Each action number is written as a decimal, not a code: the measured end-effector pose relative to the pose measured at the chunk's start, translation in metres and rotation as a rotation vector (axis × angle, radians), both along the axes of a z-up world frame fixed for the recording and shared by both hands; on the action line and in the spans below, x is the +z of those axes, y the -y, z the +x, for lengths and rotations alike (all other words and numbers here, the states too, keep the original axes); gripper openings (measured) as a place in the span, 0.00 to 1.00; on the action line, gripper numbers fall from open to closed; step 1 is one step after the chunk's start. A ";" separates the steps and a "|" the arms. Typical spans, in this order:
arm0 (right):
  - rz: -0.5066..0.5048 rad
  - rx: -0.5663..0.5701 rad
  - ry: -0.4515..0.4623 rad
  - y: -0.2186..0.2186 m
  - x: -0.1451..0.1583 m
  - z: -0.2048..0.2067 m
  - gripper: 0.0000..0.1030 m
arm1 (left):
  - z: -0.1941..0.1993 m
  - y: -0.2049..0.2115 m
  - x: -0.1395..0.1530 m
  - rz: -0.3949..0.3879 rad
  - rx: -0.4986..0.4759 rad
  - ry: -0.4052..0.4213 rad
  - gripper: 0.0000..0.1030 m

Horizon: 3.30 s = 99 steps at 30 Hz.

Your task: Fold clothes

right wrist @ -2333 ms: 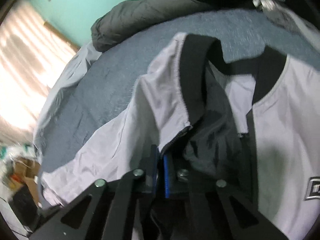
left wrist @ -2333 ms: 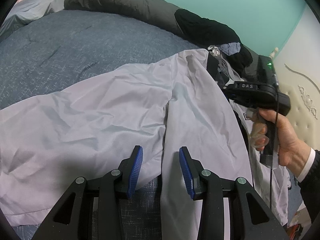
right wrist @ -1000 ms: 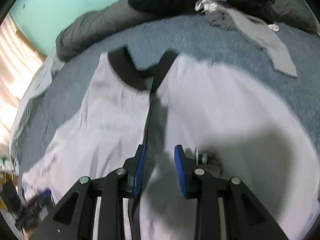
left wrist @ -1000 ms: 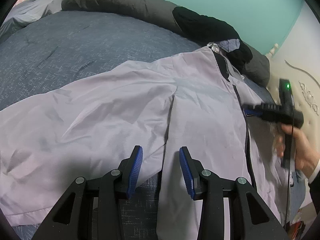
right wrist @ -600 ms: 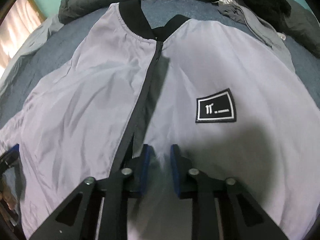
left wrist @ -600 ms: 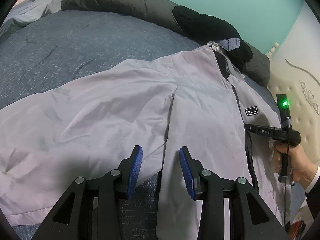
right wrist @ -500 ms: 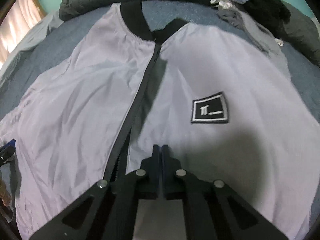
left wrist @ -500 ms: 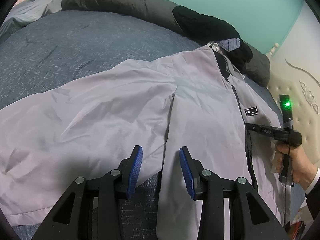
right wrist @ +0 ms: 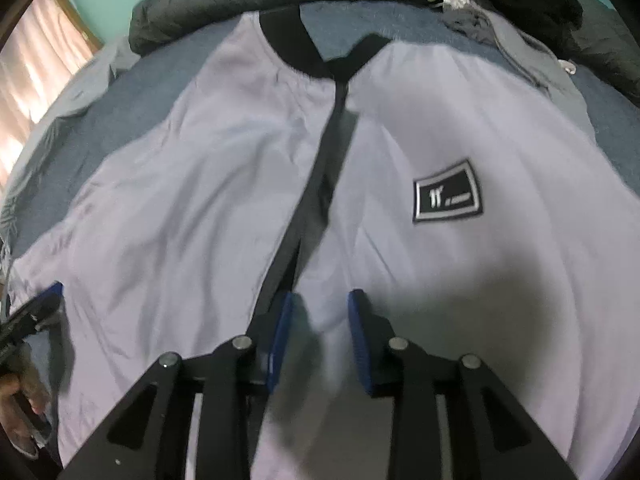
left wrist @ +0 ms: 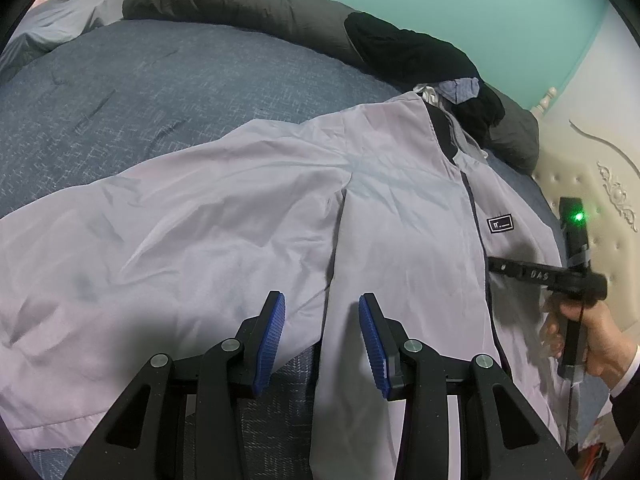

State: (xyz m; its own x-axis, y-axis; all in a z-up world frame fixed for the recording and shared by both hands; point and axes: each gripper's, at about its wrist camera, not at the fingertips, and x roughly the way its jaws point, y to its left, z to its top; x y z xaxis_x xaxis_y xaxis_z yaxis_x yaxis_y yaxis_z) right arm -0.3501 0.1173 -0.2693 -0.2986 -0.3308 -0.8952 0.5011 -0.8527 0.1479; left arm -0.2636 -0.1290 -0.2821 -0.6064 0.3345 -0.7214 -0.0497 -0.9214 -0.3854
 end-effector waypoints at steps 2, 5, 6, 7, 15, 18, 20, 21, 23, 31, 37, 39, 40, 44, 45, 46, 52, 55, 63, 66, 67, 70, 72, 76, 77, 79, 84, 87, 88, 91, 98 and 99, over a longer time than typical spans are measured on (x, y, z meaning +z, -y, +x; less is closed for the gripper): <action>0.052 0.047 -0.037 0.006 -0.002 0.005 0.28 | 0.000 0.000 -0.001 0.001 0.001 0.001 0.41; 0.100 0.086 -0.074 0.012 -0.001 0.011 0.19 | 0.000 0.000 -0.001 0.000 0.001 0.002 0.41; 0.098 0.081 -0.075 0.011 0.000 0.011 0.09 | 0.000 0.000 0.000 0.000 0.001 0.001 0.41; 0.096 0.076 -0.075 0.011 0.001 0.010 0.05 | 0.000 0.000 0.000 0.000 0.001 0.000 0.41; -0.082 -0.043 -0.113 -0.028 0.033 0.006 0.00 | 0.000 0.000 0.000 0.002 0.004 -0.003 0.41; -0.161 -0.069 -0.121 -0.041 0.050 0.006 0.00 | 0.000 0.000 0.000 0.001 0.005 -0.005 0.41; -0.227 -0.075 -0.132 -0.047 0.058 0.007 0.00 | 0.000 0.001 0.000 0.001 0.006 -0.004 0.41; -0.262 -0.077 -0.140 -0.048 0.063 0.007 0.00 | -0.001 0.001 0.000 0.000 0.007 -0.003 0.41; -0.356 -0.087 -0.136 -0.062 0.075 0.011 0.00 | -0.001 0.001 0.000 0.000 0.008 -0.003 0.41; -0.430 -0.059 -0.088 -0.057 0.079 0.018 0.00 | -0.001 0.004 0.001 0.004 0.013 -0.005 0.41; -0.383 -0.124 -0.121 -0.081 0.073 0.018 0.00 | -0.001 0.004 0.001 0.008 0.011 -0.007 0.41; -0.337 -0.133 -0.102 -0.082 0.067 0.015 0.00 | -0.001 0.003 0.001 0.008 0.009 -0.006 0.41; -0.321 -0.127 -0.075 -0.080 0.060 0.012 0.00 | -0.001 0.003 0.001 0.008 0.008 -0.006 0.41; -0.302 -0.064 0.037 -0.065 0.046 0.001 0.04 | -0.002 0.006 0.001 0.008 0.013 -0.006 0.41; -0.296 -0.055 0.024 -0.063 0.049 0.000 0.04 | -0.002 0.006 0.001 0.008 0.016 -0.005 0.41; -0.309 -0.065 0.006 -0.064 0.056 -0.002 0.04 | -0.002 0.007 0.001 0.008 0.019 -0.005 0.41; -0.355 -0.179 -0.128 -0.092 0.099 -0.043 0.15 | -0.002 0.010 0.002 0.007 0.026 -0.009 0.41; -0.259 -0.270 -0.170 -0.106 0.103 -0.078 0.19 | -0.003 0.009 0.002 0.005 0.025 -0.007 0.41; -0.079 -0.372 -0.033 -0.118 0.049 -0.130 0.19 | -0.005 0.003 -0.003 -0.001 0.008 0.002 0.41; -0.105 -0.274 -0.002 -0.097 0.037 -0.119 0.18 | -0.006 0.002 -0.003 -0.001 0.005 0.004 0.41; -0.116 -0.231 0.000 -0.088 0.034 -0.113 0.18 | -0.006 0.002 -0.003 -0.001 0.005 0.003 0.41; -0.119 -0.107 0.014 -0.059 0.024 -0.095 0.17 | -0.006 0.001 -0.003 -0.002 0.005 0.002 0.41; -0.100 -0.038 0.029 -0.041 0.016 -0.079 0.17 | -0.005 0.001 -0.003 -0.003 0.003 0.002 0.41; -0.084 0.043 0.047 -0.023 0.005 -0.053 0.17 | -0.004 -0.001 -0.003 0.000 -0.002 -0.001 0.41; -0.082 0.052 0.055 -0.022 0.002 -0.047 0.17 | -0.004 -0.001 -0.002 0.000 -0.004 -0.001 0.41; -0.084 0.066 0.063 -0.022 0.000 -0.041 0.17 | -0.004 -0.001 -0.002 0.001 -0.004 -0.001 0.41; -0.096 -0.007 -0.036 -0.048 0.023 -0.046 0.17 | -0.004 0.002 -0.001 0.005 0.005 -0.004 0.41; -0.107 -0.106 -0.094 -0.071 0.035 -0.059 0.22 | -0.004 0.002 -0.001 0.006 0.006 -0.002 0.41; -0.083 -0.135 -0.100 -0.076 0.033 -0.066 0.28 | -0.004 0.001 -0.001 0.005 0.004 -0.002 0.41; -0.040 -0.168 -0.016 -0.079 0.014 -0.084 0.48 | -0.005 0.000 -0.001 0.002 -0.001 0.000 0.41; -0.005 -0.015 0.014 -0.052 -0.009 -0.082 0.23 | -0.006 -0.001 -0.003 -0.001 0.000 0.005 0.41; 0.008 -0.016 -0.001 -0.051 -0.008 -0.081 0.12 | -0.006 -0.001 -0.003 -0.001 0.001 0.004 0.41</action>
